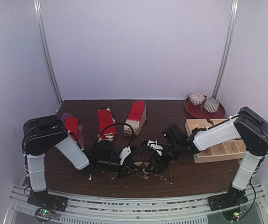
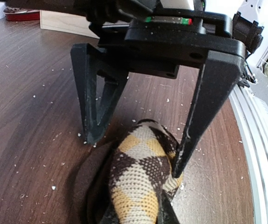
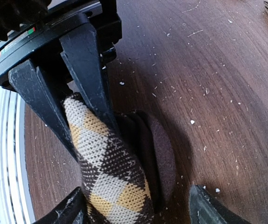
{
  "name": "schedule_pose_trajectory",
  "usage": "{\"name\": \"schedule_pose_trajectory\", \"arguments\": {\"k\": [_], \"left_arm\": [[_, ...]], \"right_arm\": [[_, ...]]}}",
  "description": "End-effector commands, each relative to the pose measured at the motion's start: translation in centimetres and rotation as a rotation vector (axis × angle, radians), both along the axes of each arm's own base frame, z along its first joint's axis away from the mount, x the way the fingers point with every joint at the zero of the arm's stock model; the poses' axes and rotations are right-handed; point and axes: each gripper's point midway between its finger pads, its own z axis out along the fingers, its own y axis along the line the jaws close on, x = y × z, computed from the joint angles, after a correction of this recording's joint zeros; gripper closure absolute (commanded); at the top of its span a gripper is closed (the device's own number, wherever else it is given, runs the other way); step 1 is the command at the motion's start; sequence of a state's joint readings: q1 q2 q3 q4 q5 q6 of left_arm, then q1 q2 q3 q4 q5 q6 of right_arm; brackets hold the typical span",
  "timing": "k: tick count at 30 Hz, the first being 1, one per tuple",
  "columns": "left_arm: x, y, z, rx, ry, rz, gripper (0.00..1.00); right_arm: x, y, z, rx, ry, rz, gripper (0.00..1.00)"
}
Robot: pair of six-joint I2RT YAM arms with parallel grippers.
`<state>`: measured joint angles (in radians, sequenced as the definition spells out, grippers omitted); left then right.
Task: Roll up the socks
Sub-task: Pick up the pair of socks from the center of the board.
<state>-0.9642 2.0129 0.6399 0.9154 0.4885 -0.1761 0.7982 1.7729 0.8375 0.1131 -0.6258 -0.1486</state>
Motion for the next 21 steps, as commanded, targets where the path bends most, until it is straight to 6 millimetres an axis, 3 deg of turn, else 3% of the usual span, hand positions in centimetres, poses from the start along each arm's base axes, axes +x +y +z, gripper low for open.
{"name": "schedule_pose_trajectory", "arguments": {"k": [1, 14, 21], "left_arm": [[-4.5, 8.3, -12.3, 0.489, 0.245, 0.035, 1.0], [-4.5, 8.2, -12.4, 0.491, 0.243, 0.025, 1.0], [-4.4, 8.1, -12.3, 0.489, 0.24, 0.027, 1.0]], "right_arm": [[0.0, -0.8, -0.1, -0.019, 0.043, -0.018, 0.25], [-1.1, -0.4, -3.0, -0.005, 0.164, -0.023, 0.28], [-2.1, -1.3, -2.8, -0.016, 0.184, -0.024, 0.54]]}}
